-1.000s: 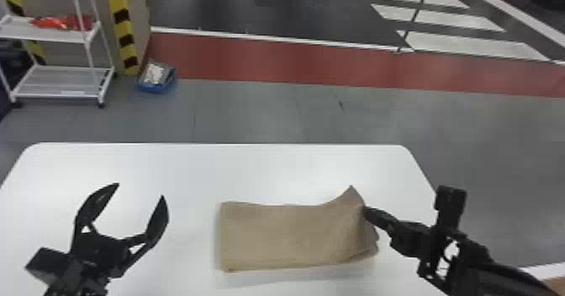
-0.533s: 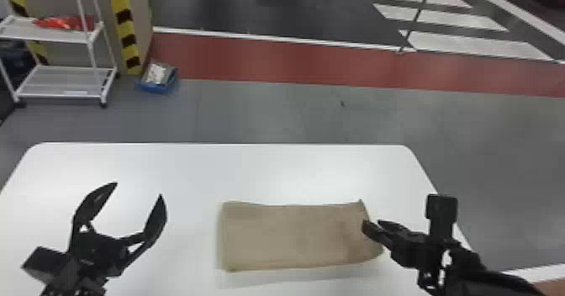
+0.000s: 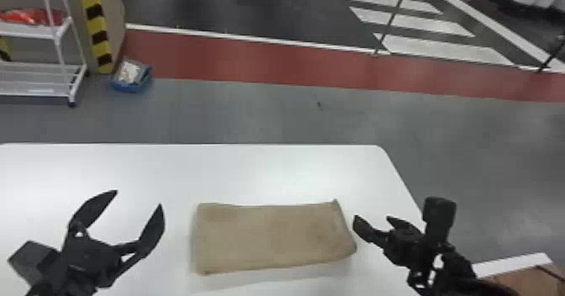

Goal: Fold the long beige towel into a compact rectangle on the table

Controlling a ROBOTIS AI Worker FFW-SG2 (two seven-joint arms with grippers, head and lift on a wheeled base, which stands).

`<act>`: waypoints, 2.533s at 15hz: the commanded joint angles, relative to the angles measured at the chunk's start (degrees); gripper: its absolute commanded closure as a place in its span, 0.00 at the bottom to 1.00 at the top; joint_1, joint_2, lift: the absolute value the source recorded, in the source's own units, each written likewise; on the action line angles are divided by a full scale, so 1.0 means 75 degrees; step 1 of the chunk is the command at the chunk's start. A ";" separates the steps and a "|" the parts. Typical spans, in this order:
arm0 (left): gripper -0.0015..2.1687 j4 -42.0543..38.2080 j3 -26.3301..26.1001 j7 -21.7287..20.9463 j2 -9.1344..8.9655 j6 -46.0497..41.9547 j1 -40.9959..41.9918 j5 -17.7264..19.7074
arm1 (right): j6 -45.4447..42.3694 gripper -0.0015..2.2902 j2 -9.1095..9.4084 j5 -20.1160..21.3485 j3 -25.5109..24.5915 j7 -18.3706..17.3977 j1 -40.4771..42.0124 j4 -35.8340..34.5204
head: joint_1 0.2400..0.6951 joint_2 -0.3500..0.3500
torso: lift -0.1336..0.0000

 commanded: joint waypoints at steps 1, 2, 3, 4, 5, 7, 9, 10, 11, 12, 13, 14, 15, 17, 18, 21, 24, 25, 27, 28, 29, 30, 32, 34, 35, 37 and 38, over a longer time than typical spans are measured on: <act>0.04 -0.0284 -0.0387 -0.0082 -0.0052 0.1074 0.0004 -0.0120 | -0.0045 0.05 0.0000 -0.0046 -0.0107 -0.0072 0.0004 0.0039 | 1.00 0.03 | 1.00; 0.04 -0.0471 -0.0493 -0.0082 -0.0087 0.1964 -0.0054 -0.0190 | -0.0139 0.06 0.0035 -0.0058 -0.0224 -0.0072 0.0040 0.0051 | 1.00 0.00 | 1.00; 0.04 -0.0682 -0.0539 -0.0070 -0.0110 0.2667 -0.0054 -0.0202 | -0.0467 0.06 0.0082 -0.0093 -0.0295 -0.0072 0.0157 0.0039 | 1.00 0.00 | 1.00; 0.04 -0.0917 -0.0586 -0.0035 -0.0110 0.3347 -0.0054 -0.0190 | -0.0795 0.06 0.0117 -0.0128 -0.0377 -0.0072 0.0286 0.0028 | 1.00 0.00 | 1.00; 0.04 -0.1104 -0.0610 0.0024 -0.0110 0.4074 -0.0054 -0.0155 | -0.1217 0.07 0.0117 -0.0140 -0.0424 -0.0096 0.0450 0.0028 | 1.00 0.00 | 1.00; 0.04 -0.1268 -0.0680 0.0293 -0.0239 0.5128 -0.0078 -0.0143 | -0.2037 0.07 0.0140 -0.0257 -0.0576 -0.0213 0.0684 0.0145 | 1.00 0.00 | 1.00; 0.04 -0.1303 -0.0750 0.0657 -0.0321 0.5902 -0.0218 -0.0132 | -0.2600 0.07 0.0129 -0.0456 -0.0810 -0.0201 0.0813 0.0297 | 1.00 0.00 | 1.00; 0.04 -0.1303 -0.0844 0.0915 -0.0321 0.6042 -0.0300 -0.0085 | -0.2858 0.07 0.0094 -0.0468 -0.0857 -0.0201 0.0813 0.0450 | 1.00 0.00 | 1.00; 0.04 -0.1292 -0.0879 0.1008 -0.0368 0.6019 -0.0382 -0.0061 | -0.3092 0.07 0.0058 -0.0468 -0.0869 -0.0201 0.0813 0.0602 | 1.00 0.00 | 1.00; 0.06 -0.1280 -0.0879 0.1020 -0.0415 0.6042 -0.0441 -0.0038 | -0.3256 0.08 0.0047 -0.0468 -0.0869 -0.0213 0.0801 0.0731 | 1.00 0.00 | 1.00; 0.12 -0.1280 -0.0891 0.1032 -0.0485 0.6441 -0.0523 -0.0061 | -0.3443 0.08 0.0023 -0.0468 -0.0857 -0.0213 0.0754 0.0883 | 1.00 0.00 | 1.00; 0.16 -0.1292 -0.0903 0.1043 -0.0532 0.6863 -0.0558 -0.0073 | -0.3514 0.08 0.0012 -0.0468 -0.0857 -0.0201 0.0719 0.0989 | 1.00 0.00 | 1.00; 0.16 -0.1327 -0.0926 0.1043 -0.0532 0.7027 -0.0558 -0.0050 | -0.3514 0.08 0.0000 -0.0456 -0.0857 -0.0201 0.0708 0.1024 | 1.00 0.00 | 1.00; 0.16 -0.1526 -0.1032 0.1043 -0.0532 0.7542 -0.0558 0.0079 | -0.3584 0.08 0.0000 -0.0363 -0.0857 -0.0213 0.0684 0.1082 | 1.00 0.00 | 1.00; 0.16 -0.1608 -0.1032 0.1043 -0.0544 0.7636 -0.0558 0.0091 | -0.3608 0.08 -0.0012 -0.0339 -0.0869 -0.0213 0.0637 0.1129 | 1.00 0.00 | 1.00; 0.31 -0.1713 -0.1032 0.1043 -0.0556 0.7871 -0.0570 0.0067 | -0.3631 0.08 0.0000 -0.0327 -0.0857 -0.0213 0.0614 0.1153 | 1.00 0.00 | 1.00; 0.50 -0.2006 -0.0950 0.1079 -0.0520 0.8058 -0.0488 0.0067 | -0.3701 0.08 0.0000 -0.0327 -0.0834 -0.0213 0.0614 0.1129 | 1.00 0.00 | 1.00; 0.50 -0.2206 -0.0879 0.1079 -0.0485 0.8152 -0.0382 0.0079 | -0.3701 0.08 0.0000 -0.0327 -0.0822 -0.0213 0.0614 0.1118 | 1.00 0.00 | 1.00; 0.50 -0.2663 -0.0715 0.1114 -0.0450 0.8269 -0.0136 0.0079 | -0.3678 0.08 0.0000 -0.0327 -0.0799 -0.0213 0.0614 0.1082 | 1.00 0.00 | 1.00; 0.50 -0.2956 -0.0610 0.1125 -0.0438 0.8480 -0.0019 0.0021 | -0.3678 0.08 0.0012 -0.0327 -0.0763 -0.0225 0.0625 0.1059 | 1.00 0.00 | 1.00; 0.50 -0.3225 -0.0399 0.1125 -0.0415 0.8761 0.0145 -0.0003 | -0.3654 0.08 0.0012 -0.0327 -0.0728 -0.0237 0.0614 0.1047 | 1.00 0.00 | 1.00; 0.50 -0.3518 -0.0223 0.1125 -0.0403 0.9113 0.0274 -0.0085 | -0.3608 0.08 0.0035 -0.0304 -0.0693 -0.0237 0.0614 0.1012 | 1.00 0.00 | 1.00; 0.50 -0.3881 0.0140 0.1125 -0.0356 0.9253 0.0555 -0.0179 | -0.3537 0.08 0.0070 -0.0257 -0.0623 -0.0248 0.0625 0.0907 | 1.00 0.00 | 1.00; 0.50 -0.4151 0.0433 0.1125 -0.0274 0.9253 0.0813 -0.0284 | -0.3467 0.08 0.0094 -0.0234 -0.0576 -0.0248 0.0637 0.0778 | 1.00 0.00 | 1.00; 0.50 -0.4280 0.0574 0.1149 -0.0181 0.9253 0.0930 -0.0296 | -0.3467 0.08 0.0140 -0.0210 -0.0552 -0.0248 0.0649 0.0754 | 1.00 0.00 | 1.00; 0.50 -0.4456 0.0586 0.1325 -0.0052 0.9253 0.1094 -0.0308 | -0.3490 0.08 0.0140 -0.0210 -0.0529 -0.0248 0.0684 0.0743 | 1.00 0.00 | 1.00; 0.49 -0.4573 0.0668 0.1325 0.0007 0.9253 0.1212 -0.0308 | -0.3490 0.08 0.0164 -0.0210 -0.0517 -0.0248 0.0719 0.0707 | 1.00 0.00 | 1.00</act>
